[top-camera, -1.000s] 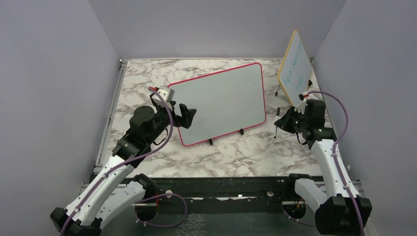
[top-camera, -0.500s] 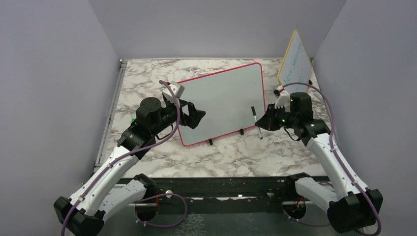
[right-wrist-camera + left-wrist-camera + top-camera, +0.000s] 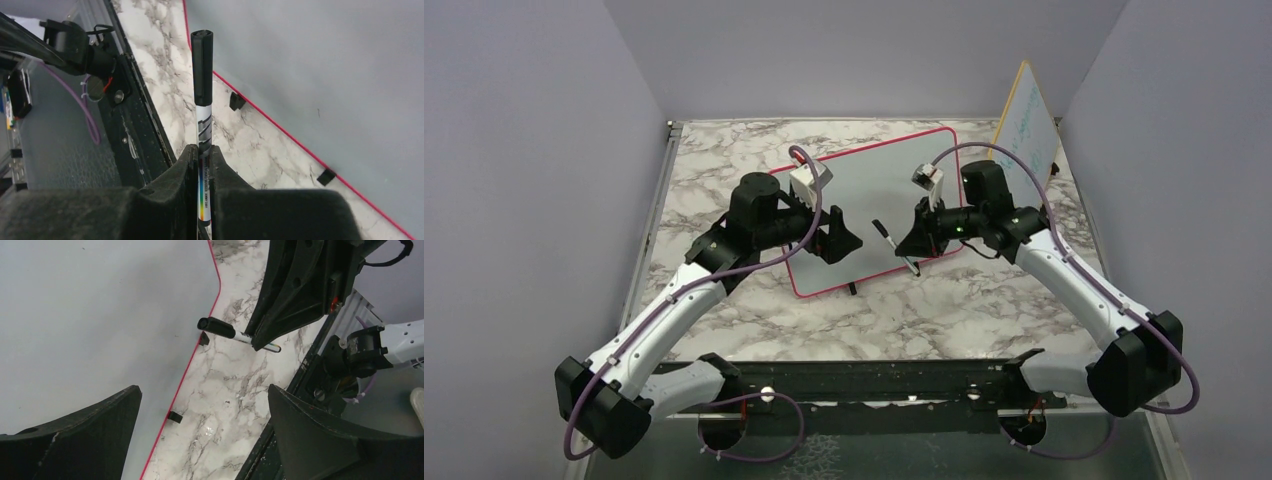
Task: Write a sentence on the whiteboard
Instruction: Open the whiteboard marker at the center of the board.
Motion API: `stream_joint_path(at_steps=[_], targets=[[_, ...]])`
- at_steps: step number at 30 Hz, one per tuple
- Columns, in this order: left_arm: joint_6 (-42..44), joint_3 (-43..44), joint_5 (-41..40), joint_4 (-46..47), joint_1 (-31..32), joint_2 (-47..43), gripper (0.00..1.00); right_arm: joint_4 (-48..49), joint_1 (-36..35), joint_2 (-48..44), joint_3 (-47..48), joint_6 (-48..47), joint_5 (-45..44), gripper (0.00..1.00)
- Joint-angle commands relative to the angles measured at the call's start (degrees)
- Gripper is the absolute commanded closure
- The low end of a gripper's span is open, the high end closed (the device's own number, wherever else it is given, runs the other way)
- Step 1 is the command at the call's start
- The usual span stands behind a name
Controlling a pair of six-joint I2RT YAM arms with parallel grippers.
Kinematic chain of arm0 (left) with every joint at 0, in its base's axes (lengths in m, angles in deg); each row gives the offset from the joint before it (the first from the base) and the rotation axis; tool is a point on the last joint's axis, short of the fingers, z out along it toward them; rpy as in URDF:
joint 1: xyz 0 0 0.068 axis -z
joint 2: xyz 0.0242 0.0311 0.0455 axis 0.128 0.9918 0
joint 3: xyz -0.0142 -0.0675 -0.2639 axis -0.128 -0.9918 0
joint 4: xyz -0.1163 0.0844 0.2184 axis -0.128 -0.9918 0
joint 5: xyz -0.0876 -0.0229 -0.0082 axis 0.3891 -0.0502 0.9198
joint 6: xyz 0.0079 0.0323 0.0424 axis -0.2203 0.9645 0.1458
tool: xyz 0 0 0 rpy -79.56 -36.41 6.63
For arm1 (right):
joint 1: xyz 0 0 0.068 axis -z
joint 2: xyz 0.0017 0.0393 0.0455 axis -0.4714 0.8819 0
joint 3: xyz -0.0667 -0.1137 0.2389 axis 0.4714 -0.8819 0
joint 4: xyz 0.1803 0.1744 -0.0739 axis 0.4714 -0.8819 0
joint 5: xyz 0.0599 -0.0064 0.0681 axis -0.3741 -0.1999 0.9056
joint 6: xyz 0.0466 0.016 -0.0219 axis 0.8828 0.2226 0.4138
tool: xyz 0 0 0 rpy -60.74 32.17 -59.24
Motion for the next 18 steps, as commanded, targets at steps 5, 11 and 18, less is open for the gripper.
stream_joint_path(at_steps=[5,11,18], targets=[[2.8,5.7,10.3,-1.9,-0.4,4.2,0.11,-4.0,-3.7,4.4,8.2,-10.4,8.7,1.00],[2.6,6.8,15.0,-1.5,-0.8,6.7,0.23,-3.6,-4.9,5.3,8.8,-12.9,12.4,1.00],[-4.8,4.2,25.4,6.6,-4.2,8.3,0.48,-4.0,-5.4,5.6,8.5,-14.6,13.9,1.00]])
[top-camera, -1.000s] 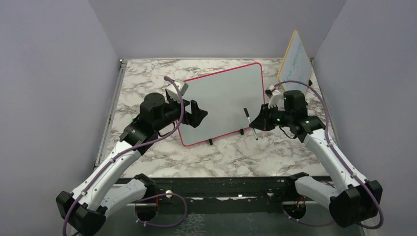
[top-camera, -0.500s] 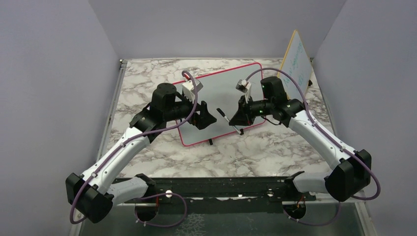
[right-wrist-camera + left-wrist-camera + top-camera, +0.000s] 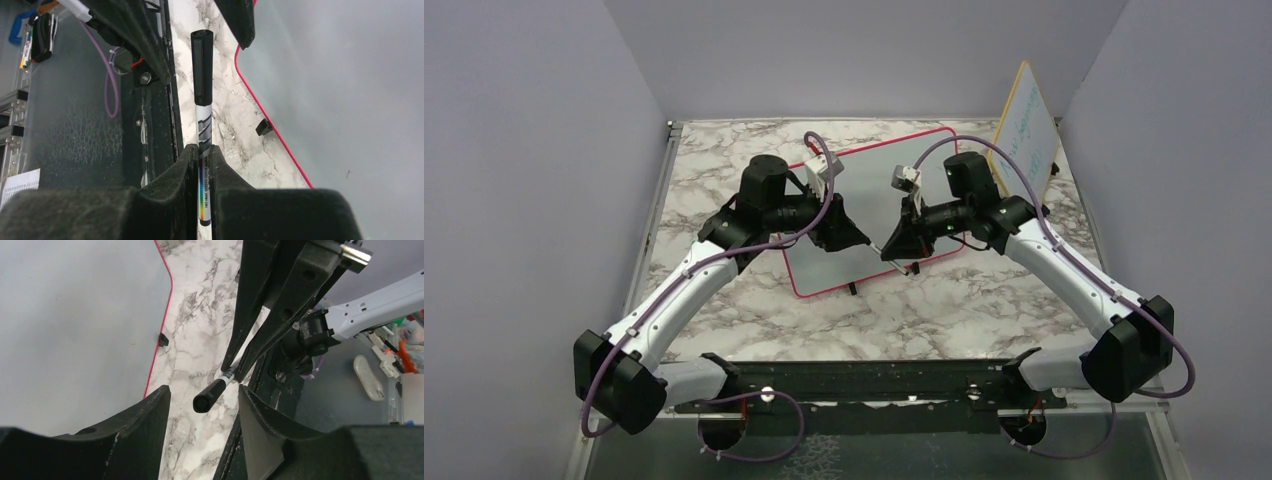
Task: Write a sentence on the whiteboard
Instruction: Open the whiteboard marker at the center of the board.
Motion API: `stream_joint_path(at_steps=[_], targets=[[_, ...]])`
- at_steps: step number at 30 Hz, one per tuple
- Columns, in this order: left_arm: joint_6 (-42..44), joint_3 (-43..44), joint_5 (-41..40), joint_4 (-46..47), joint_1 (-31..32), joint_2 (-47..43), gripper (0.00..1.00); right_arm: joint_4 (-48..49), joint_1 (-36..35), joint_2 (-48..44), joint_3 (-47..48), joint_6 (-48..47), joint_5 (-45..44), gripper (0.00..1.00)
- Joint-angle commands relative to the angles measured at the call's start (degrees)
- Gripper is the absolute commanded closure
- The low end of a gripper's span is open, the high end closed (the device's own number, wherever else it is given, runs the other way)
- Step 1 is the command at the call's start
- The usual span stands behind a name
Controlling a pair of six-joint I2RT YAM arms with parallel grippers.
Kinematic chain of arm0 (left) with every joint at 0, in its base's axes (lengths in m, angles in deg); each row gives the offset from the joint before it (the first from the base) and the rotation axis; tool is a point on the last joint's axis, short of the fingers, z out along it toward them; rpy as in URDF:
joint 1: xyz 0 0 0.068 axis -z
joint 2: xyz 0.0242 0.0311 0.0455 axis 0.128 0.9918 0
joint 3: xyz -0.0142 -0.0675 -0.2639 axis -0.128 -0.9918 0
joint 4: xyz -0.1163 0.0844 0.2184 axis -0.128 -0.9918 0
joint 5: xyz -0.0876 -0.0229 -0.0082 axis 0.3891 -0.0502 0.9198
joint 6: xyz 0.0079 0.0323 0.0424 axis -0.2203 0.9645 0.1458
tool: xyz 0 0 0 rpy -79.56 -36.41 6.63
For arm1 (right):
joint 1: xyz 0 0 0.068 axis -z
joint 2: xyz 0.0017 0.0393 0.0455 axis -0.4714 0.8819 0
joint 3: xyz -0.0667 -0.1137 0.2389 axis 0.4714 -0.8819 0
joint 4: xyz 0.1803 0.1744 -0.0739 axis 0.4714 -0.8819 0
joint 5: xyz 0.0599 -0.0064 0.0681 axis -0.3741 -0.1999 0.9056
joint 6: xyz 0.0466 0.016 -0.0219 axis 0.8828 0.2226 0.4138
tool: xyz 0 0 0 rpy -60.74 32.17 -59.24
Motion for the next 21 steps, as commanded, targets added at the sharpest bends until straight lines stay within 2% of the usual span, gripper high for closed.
stream_joint_path(at_steps=[1,6,14,21], targets=[[-6.3,-1.4,11.9,8.9,-2.7,0.6,0.51,-1.4,-0.6,0.5,1.1,-2.3,3.5,1.00],[-8.6,-2.5,16.9,12.1,-3.3,1.7,0.56,-1.1,-0.7,0.8,1.2,-2.5,4.3,1.00],[-8.9,-3.0,20.0,11.9,-3.3,3.4,0.59,-1.2,-1.0,1.3,1.7,-2.7,4.2,1.00],[-8.5,-3.3,20.4,11.1,-3.3,3.5,0.73,-1.3,-1.0,1.5,2.0,-2.7,3.7,1.00]])
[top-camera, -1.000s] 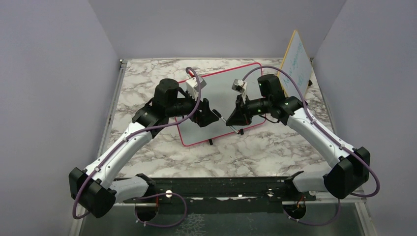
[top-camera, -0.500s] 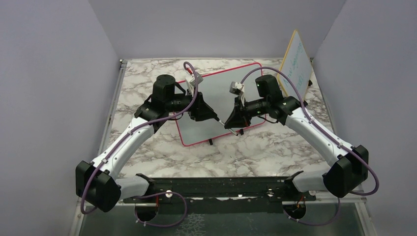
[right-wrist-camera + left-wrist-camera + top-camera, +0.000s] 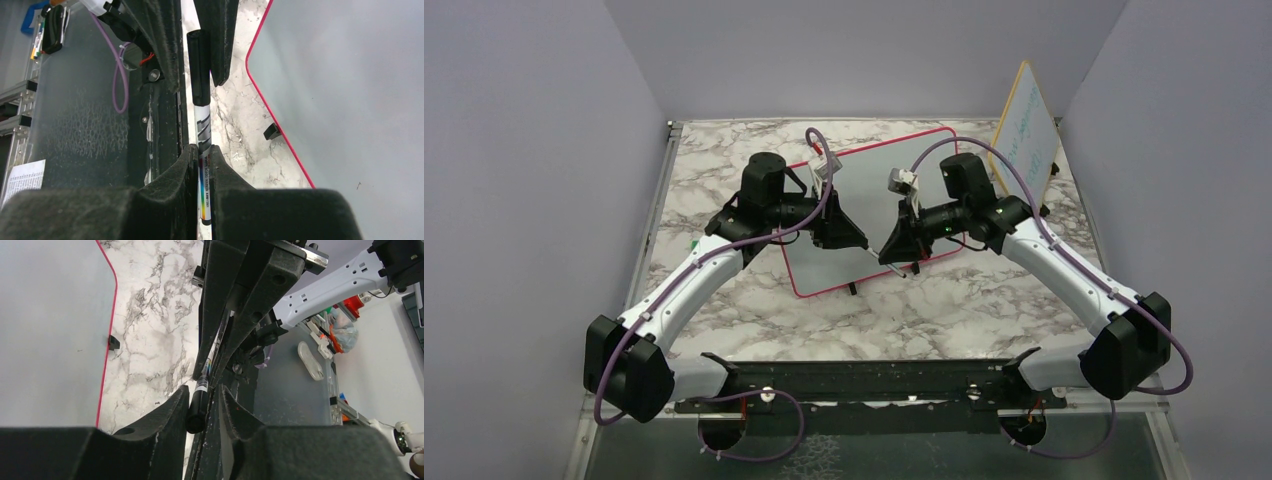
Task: Write a sentence on the whiteboard
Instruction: Open the whiteboard marker at the center of the board.
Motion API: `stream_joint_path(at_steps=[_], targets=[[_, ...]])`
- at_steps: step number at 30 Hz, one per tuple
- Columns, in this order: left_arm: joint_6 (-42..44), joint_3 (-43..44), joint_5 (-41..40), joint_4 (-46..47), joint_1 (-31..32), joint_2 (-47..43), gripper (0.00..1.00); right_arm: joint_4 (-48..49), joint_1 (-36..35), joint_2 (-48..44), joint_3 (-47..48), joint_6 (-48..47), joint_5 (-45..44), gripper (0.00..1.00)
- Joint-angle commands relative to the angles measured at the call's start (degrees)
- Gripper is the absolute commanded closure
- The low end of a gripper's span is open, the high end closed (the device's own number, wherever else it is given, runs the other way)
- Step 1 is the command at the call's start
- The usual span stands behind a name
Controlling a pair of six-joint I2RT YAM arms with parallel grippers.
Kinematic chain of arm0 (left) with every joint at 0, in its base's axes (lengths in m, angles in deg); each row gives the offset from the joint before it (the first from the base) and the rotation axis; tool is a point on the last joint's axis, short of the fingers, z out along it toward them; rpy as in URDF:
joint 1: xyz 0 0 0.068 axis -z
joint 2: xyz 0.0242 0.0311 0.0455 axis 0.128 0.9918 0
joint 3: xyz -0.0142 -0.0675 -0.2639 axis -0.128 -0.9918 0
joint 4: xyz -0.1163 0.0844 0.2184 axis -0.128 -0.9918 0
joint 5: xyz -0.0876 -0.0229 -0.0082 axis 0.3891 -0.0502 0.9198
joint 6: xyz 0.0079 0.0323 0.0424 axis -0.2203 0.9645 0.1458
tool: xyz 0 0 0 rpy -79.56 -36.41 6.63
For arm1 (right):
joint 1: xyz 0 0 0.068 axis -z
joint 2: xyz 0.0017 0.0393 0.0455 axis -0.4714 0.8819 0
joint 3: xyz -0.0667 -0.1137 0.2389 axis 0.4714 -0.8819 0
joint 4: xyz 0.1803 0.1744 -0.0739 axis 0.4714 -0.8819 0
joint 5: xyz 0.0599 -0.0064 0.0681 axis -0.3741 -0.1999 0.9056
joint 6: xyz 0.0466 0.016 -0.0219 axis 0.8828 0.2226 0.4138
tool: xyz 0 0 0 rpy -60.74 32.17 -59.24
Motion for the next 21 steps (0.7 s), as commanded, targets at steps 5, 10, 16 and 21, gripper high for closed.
stream_joint_path(at_steps=[5,10,16,21], targets=[[1.0,-0.5,3.1,-0.1,0.0,-0.1,0.87,-0.7,-0.4,0.6,2.0,-0.4,1.1,1.00],[0.9,-0.6,1.4,-0.2,-0.1,-1.2,1.00,0.7,-0.4,0.1,1.6,0.4,1.1,0.99],[-3.0,-3.7,-5.7,4.7,-0.2,-6.4,1.00,9.4,-0.4,-4.9,-2.7,4.5,0.2,0.74],[-9.4,-9.4,-13.0,12.1,-0.2,-12.1,1.00,18.2,-0.4,-8.7,-6.2,10.1,-2.1,0.51]])
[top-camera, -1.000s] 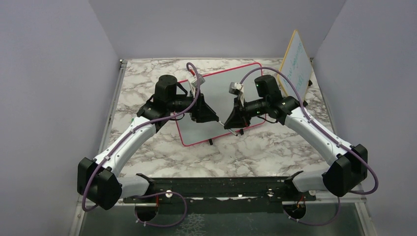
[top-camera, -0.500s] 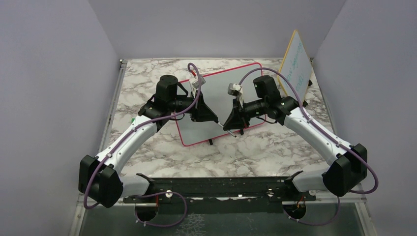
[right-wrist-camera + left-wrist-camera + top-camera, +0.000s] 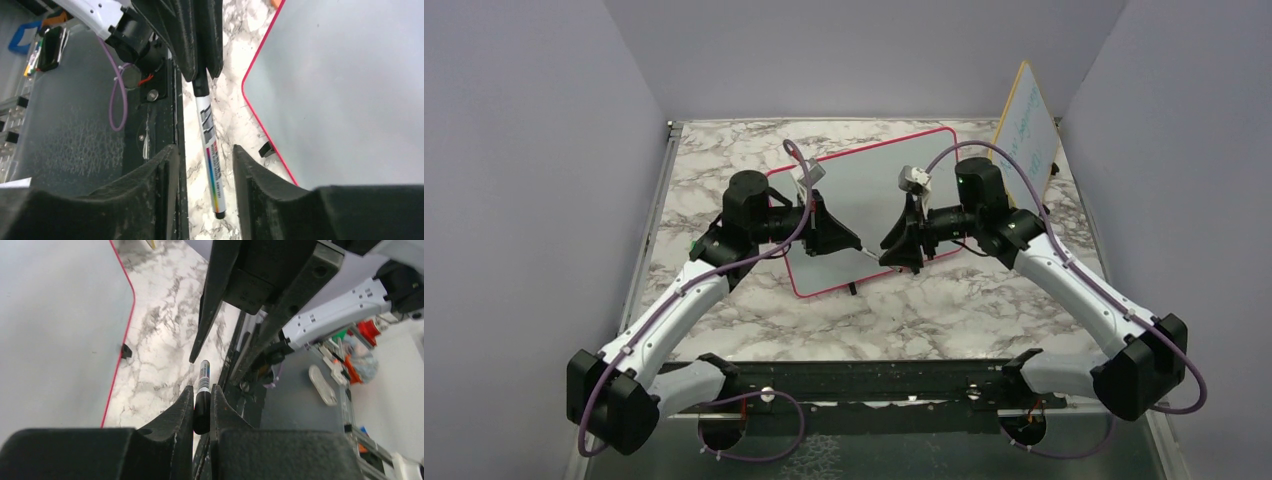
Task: Write a sentence on the whiteboard
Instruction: Open the whiteboard marker at the center of the board.
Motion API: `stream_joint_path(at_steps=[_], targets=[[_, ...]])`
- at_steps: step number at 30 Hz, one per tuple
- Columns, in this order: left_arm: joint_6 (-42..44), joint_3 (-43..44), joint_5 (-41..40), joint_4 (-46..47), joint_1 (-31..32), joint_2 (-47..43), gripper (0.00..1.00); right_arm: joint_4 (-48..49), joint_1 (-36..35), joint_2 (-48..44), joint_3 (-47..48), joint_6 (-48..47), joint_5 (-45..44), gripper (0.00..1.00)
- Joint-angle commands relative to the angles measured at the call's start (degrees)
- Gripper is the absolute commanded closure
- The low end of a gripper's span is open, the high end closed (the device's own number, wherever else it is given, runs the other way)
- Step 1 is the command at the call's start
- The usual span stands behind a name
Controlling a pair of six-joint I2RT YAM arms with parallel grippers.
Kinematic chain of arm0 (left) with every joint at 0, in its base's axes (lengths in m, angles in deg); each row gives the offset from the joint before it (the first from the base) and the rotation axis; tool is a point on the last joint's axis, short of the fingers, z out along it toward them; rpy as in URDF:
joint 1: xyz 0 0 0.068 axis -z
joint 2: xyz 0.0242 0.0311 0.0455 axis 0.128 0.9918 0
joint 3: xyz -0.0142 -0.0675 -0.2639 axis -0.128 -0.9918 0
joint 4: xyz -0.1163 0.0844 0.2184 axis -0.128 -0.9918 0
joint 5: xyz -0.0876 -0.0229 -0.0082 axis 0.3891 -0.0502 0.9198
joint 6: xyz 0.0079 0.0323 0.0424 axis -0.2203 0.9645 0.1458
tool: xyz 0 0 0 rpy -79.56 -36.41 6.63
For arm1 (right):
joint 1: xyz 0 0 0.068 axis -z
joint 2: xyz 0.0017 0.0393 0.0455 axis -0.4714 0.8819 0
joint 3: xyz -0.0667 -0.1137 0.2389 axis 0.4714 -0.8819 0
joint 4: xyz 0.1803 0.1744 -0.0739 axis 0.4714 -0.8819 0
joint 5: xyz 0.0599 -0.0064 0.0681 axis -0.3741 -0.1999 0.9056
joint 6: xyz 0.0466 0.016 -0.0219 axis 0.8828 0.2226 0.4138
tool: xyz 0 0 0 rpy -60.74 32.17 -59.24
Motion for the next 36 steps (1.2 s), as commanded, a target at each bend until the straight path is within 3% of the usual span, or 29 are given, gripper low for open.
stream_joint_path(at_steps=[1,5,6,7,16,23,29,36], targets=[[-7.0,-5.0,-8.7,9.3,-0.2,-5.5,1.00,12.7,-0.2,-4.8,-3.4,6.8,-3.9,0.47],[-11.3,-10.6,-13.7,15.4,-0.2,-10.3,1.00,21.2,-0.2,-9.2,-7.8,13.5,-11.1,0.28],[-12.5,-12.0,-14.6,17.7,-0.1,-11.4,1.00,23.3,-0.2,-10.2,-8.9,14.6,-11.9,0.11],[-13.3,-13.1,-15.4,18.5,-0.2,-12.4,1.00,25.2,-0.2,-11.1,-9.9,15.5,-12.4,0.01],[-15.5,-18.9,-21.6,23.4,-0.2,-20.4,1.00,35.6,-0.2,-15.4,-16.1,26.0,-20.7,0.00],[-22.4,-25.3,-23.1,34.8,-0.2,-23.1,1.00,44.8,-0.2,-18.7,-22.8,33.0,-28.5,0.00],[-27.7,-29.0,-23.2,45.2,-0.2,-22.6,1.00,50.1,-0.2,-17.3,-25.0,40.4,-26.0,0.00],[-33.1,-30.2,-23.3,52.7,-0.1,-20.8,1.00,64.7,-0.2,-14.1,-28.1,48.2,-17.3,0.02]])
